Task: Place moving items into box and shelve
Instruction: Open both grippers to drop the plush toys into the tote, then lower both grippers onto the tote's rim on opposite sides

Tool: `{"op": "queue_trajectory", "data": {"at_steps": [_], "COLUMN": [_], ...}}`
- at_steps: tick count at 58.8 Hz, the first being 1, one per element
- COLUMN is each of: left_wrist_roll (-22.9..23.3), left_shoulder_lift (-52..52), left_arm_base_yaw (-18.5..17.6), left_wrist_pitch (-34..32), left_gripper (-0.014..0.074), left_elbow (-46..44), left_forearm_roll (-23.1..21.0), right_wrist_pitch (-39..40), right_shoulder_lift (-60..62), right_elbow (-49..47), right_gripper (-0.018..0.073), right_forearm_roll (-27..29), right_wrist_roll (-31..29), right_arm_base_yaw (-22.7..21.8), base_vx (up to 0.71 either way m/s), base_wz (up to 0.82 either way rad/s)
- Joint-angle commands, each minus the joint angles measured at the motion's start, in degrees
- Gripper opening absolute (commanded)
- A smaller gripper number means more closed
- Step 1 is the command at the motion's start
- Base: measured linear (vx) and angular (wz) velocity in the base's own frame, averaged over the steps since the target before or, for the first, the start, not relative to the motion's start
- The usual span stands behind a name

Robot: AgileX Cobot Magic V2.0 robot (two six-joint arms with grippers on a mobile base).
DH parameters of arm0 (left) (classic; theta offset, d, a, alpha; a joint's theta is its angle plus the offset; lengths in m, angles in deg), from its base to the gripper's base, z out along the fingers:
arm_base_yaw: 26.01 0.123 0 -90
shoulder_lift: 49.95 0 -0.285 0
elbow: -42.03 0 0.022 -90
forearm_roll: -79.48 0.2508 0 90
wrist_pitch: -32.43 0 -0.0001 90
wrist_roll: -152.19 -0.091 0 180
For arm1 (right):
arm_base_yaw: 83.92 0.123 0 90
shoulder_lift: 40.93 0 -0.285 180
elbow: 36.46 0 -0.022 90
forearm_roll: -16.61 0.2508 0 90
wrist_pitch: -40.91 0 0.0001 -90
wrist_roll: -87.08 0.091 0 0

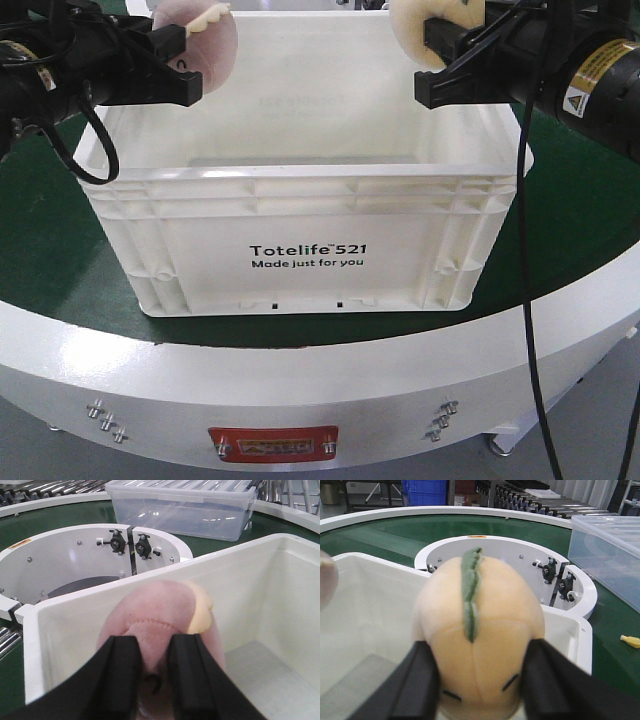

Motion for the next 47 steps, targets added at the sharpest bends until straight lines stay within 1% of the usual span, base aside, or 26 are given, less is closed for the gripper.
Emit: {"op": "queue_trajectory", "data": {"at_steps": [1,4,8,16,22,28,31,35,38,40,44,47], "left_wrist_roll": [0.1,0.1,0.2,0.5,1.3,5.1,8.0,10.4,11.0,11.0,11.0,10.8], "left_shoulder_lift": [-1.5,-1.5,-1.5,-1.7,-2.2,-3.4,-4.2,-5.1,-5.1,-4.9,-3.7,-2.7], "left_arm_base_yaw": [-0.3,-0.3,-0.3,-0.1,1.1,3.5,4.7,5.8,6.2,6.3,6.3,6.3], "left_wrist_pitch": [-5.4,-5.4,-5.4,-3.8,-1.2,2.9,4.8,8.0,10.9,14.2,19.3,21.5], "left_gripper": [0.0439,0.0481,0.051,0.0505,0.0503,0.0503,0.0503,0.0503,0.0503,0.0503,0.0503,0.0503], "left_elbow": [-1.6,-1.6,-1.6,-1.6,-1.6,-1.6,-1.6,-1.6,-2.1,-3.0,-5.3,-7.6], "left_forearm_roll": [0.1,0.1,0.0,-0.5,-0.5,-0.5,-0.4,-0.4,-0.4,-0.4,-0.4,-0.4], "right_wrist_pitch": [4.0,3.4,2.6,-0.4,-3.7,-5.7,-6.6,-7.7,-9.0,-11.0,-16.5,-20.6], "right_shoulder_lift": [1.5,1.5,1.5,1.6,2.3,3.3,3.9,4.4,4.4,4.4,3.7,2.7], "right_elbow": [-2.2,-2.2,-2.2,-2.2,-2.2,-2.2,-2.2,-2.3,-2.8,-3.5,-7.0,-10.2], "right_gripper": [0.0561,0.0608,0.0647,0.0643,0.0628,0.0611,0.0603,0.0597,0.0595,0.0595,0.0594,0.0594], "right_forearm_roll": [-0.4,-0.4,-0.4,-0.4,-0.4,-0.4,-0.2,-0.2,-0.2,-0.1,-0.1,0.0], "right_wrist_roll": [-0.2,-0.2,-0.2,-0.2,-0.1,1.0,3.1,5.8,6.1,6.2,6.2,5.7], "right_arm_base_yaw": [-0.1,-0.1,-0.1,-0.2,-0.3,-1.8,-3.0,-4.6,-5.5,-5.6,-5.6,-5.6], "base_vx": [0.0,0.0,0.0,0.0,0.0,0.0,0.0,0.0,0.0,0.0,0.0,0.0], "base_wz": [0.0,0.0,0.0,0.0,0.0,0.0,0.0,0.0,0.0,0.0,0.0,0.0]}}
